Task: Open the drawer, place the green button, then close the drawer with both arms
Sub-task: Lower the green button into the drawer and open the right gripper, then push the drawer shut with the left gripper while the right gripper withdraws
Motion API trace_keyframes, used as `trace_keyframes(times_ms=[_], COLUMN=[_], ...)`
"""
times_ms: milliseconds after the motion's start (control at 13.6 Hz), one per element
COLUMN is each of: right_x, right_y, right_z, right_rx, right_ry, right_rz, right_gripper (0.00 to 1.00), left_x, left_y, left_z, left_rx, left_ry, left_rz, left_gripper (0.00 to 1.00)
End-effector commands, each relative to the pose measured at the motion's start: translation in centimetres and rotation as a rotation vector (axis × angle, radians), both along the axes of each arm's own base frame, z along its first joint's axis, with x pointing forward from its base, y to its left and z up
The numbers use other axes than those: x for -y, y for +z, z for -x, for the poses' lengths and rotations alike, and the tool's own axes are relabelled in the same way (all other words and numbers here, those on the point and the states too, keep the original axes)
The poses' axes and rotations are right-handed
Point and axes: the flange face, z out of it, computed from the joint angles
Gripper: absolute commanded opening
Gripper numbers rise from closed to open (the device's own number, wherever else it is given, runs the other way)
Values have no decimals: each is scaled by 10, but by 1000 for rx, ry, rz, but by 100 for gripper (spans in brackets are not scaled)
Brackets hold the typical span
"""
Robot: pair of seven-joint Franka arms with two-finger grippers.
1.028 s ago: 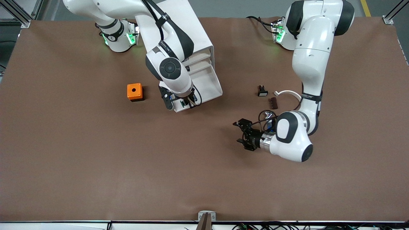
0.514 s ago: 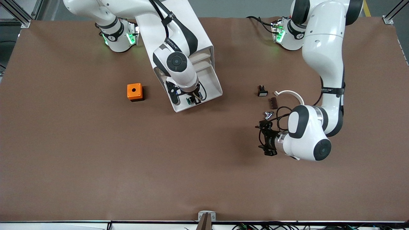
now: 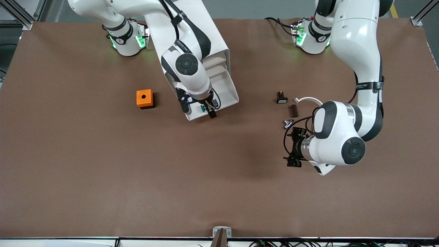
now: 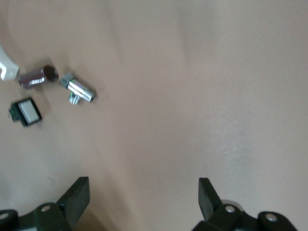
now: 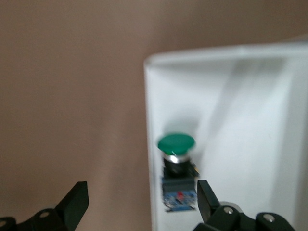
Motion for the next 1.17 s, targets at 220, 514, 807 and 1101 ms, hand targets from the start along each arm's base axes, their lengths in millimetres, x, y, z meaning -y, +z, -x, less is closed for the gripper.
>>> trace_keyframes(times_ms=[220, 514, 807, 1101], right_x=[117, 210, 303, 370], right_y=[87, 141, 192, 236], right_z=[-87, -118, -130, -115], right_rx=[48, 85, 189, 212], right_ry=[234, 482, 652, 876], right_rz=[33, 21, 39, 68], right_gripper=[100, 100, 100, 100], left_x=[40, 79, 140, 212], left_y=[5, -6, -30, -69], left_z=[9, 18, 51, 93], left_rx=[159, 216, 197, 216], left_ry=[-495, -584, -690, -764], left_rz=[40, 50, 66, 69], left_gripper=[99, 99, 99, 99])
